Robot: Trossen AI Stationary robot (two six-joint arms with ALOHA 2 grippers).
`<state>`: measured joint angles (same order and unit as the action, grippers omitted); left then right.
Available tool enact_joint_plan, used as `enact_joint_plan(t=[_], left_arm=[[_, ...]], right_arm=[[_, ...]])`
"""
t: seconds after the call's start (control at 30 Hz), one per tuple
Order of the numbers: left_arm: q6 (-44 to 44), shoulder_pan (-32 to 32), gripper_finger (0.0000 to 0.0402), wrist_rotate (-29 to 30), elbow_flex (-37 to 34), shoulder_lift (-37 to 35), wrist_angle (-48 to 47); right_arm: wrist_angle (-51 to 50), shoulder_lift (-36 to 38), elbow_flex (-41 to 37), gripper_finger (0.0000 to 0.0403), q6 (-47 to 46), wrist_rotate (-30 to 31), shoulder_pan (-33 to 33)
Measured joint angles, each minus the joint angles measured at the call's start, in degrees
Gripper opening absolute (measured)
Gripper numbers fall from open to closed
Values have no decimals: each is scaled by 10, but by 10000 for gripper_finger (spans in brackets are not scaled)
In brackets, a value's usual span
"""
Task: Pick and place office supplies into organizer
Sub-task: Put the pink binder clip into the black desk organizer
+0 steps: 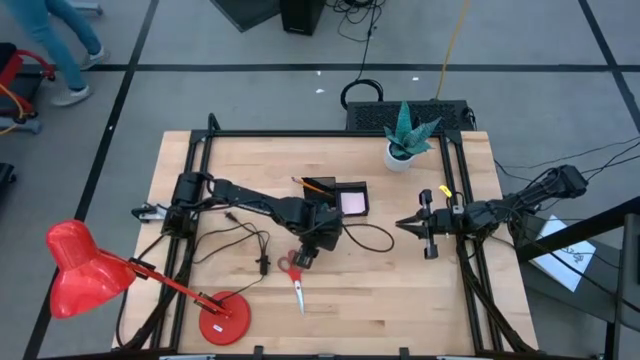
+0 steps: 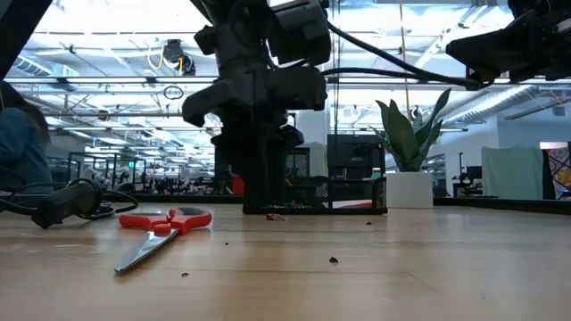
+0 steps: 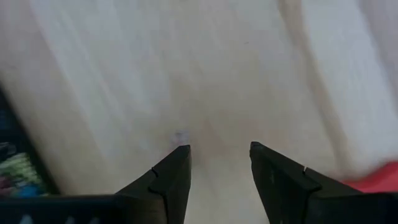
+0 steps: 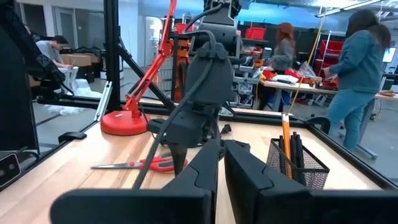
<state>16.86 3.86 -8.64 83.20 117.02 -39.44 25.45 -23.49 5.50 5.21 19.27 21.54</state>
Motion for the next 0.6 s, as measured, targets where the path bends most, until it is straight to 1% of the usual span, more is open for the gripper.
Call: enact_joint_plan(t=[0.1, 0.27, 0.37, 0.47, 0.6], left_arm=[[20, -8, 173, 13, 0, 0, 2], [25, -29, 172, 11, 0, 0, 3], [25, -42, 172, -13, -2, 0, 5], [26, -50, 172, -42, -21, 0, 26], [27, -56, 172, -58, -44, 0, 38]], right_arm=[[0, 0, 0, 18, 0, 0, 0], [0, 0, 0, 18, -2, 0, 0], [0, 0, 0, 18, -2, 0, 0], [-5, 0, 0, 18, -9, 0, 0], [-6, 0, 0, 18, -11, -1, 0]])
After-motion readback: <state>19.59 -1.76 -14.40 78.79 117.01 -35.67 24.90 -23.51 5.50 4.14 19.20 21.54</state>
